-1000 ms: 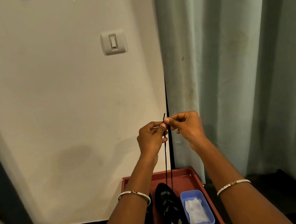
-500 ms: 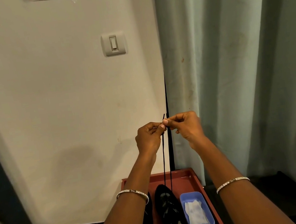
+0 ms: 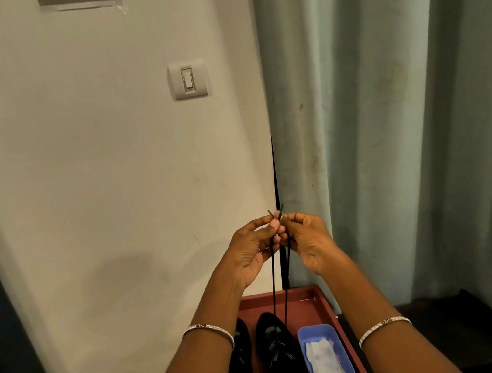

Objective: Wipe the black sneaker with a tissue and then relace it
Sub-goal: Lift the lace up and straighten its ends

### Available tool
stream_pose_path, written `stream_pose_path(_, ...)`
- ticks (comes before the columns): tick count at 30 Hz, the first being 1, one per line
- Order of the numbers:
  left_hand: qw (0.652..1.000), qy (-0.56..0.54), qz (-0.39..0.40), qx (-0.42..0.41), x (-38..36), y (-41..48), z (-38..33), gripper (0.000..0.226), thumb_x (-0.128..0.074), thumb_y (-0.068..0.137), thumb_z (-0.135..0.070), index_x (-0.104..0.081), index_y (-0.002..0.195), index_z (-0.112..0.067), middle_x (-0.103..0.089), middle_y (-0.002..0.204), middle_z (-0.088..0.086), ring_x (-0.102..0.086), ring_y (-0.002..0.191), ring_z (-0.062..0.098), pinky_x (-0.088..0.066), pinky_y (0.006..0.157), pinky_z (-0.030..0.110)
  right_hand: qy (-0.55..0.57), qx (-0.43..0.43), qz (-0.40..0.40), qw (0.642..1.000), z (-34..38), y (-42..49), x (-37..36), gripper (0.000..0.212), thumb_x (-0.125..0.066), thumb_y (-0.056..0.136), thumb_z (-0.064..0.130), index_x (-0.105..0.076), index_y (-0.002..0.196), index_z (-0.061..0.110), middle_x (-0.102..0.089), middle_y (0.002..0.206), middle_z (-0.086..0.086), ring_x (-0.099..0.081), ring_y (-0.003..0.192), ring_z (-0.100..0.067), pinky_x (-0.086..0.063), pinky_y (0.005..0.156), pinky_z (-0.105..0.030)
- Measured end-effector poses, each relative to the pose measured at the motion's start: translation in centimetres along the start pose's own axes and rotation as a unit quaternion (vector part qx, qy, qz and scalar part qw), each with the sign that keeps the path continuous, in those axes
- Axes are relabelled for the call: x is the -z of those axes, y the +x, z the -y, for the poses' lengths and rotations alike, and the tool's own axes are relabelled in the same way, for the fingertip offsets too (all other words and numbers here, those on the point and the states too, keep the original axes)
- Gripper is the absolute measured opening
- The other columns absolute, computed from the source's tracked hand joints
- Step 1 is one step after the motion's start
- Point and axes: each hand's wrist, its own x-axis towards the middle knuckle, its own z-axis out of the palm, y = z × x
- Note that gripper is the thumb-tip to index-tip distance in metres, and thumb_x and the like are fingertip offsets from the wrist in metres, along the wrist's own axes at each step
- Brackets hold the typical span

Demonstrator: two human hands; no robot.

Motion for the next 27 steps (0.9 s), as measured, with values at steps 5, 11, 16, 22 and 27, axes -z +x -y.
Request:
stream_pose_path(5,0.999,-0.007,-0.011,0.034,0.2,0.1,-0.2,0.014,-0.067,0.089,-0.008,-0.073,0.101,-0.011,-0.072,0.075,0.002,-0.062,0.058,0.007,-0.054,0.063,0.019,-0.007,-0.011,0.029,0.999,0.0,-0.2,0.5,0.010,-0.067,0.091,0.012,-0.073,0.085,0.007,-0.065,0.067,-0.003,-0.055,0.057,-0.007,-0.050,0.057,-0.019)
stream_pose_path(11,0.998,-0.022,-0.056,0.024,0.2,0.4,0.0,0.010,-0.067,0.089,-0.003,-0.072,0.083,-0.009,-0.073,0.072,0.005,-0.064,0.055,0.008,-0.055,0.058,0.019,0.034,-0.030,0.060,0.997,0.0,-0.4,0.7,0.021,-0.065,0.093,0.021,-0.073,0.082,0.005,-0.068,0.072,-0.006,-0.060,0.063,-0.010,-0.052,0.062,-0.020)
stream_pose_path(16,0.990,0.029,-0.134,-0.035,0.6,0.8,0.4,0.005,-0.074,0.084,-0.006,-0.070,0.086,-0.005,-0.074,0.083,0.013,-0.066,0.060,0.012,-0.055,0.061,0.022,0.039,-0.021,0.102,0.994,-0.4,-1.1,0.8,0.036,-0.071,0.086,0.034,-0.074,0.099,0.000,-0.075,0.090,-0.013,-0.071,0.083,-0.015,-0.052,0.075,-0.025)
stream_pose_path(22,0.954,0.181,-0.187,-0.151,0.4,0.9,0.7,0.014,-0.083,0.077,-0.015,-0.074,0.084,-0.006,-0.076,0.079,0.007,-0.071,0.063,0.015,-0.055,0.063,0.026,-0.005,0.064,0.050,0.997,-1.1,-0.8,0.2,0.035,-0.071,0.085,0.028,-0.072,0.100,-0.004,-0.072,0.083,-0.014,-0.065,0.072,-0.016,-0.047,0.062,-0.023)
stream_pose_path(27,0.866,0.394,-0.102,-0.292,0.8,0.9,1.1,0.004,-0.079,0.080,-0.013,-0.076,0.081,-0.011,-0.074,0.073,-0.004,-0.069,0.065,0.004,-0.051,0.065,0.011,-0.090,0.076,-0.007,0.993,-1.7,0.0,-0.3,0.029,-0.059,0.099,0.025,-0.066,0.083,0.003,-0.058,0.061,-0.003,-0.047,0.048,-0.010,-0.037,0.044,-0.019)
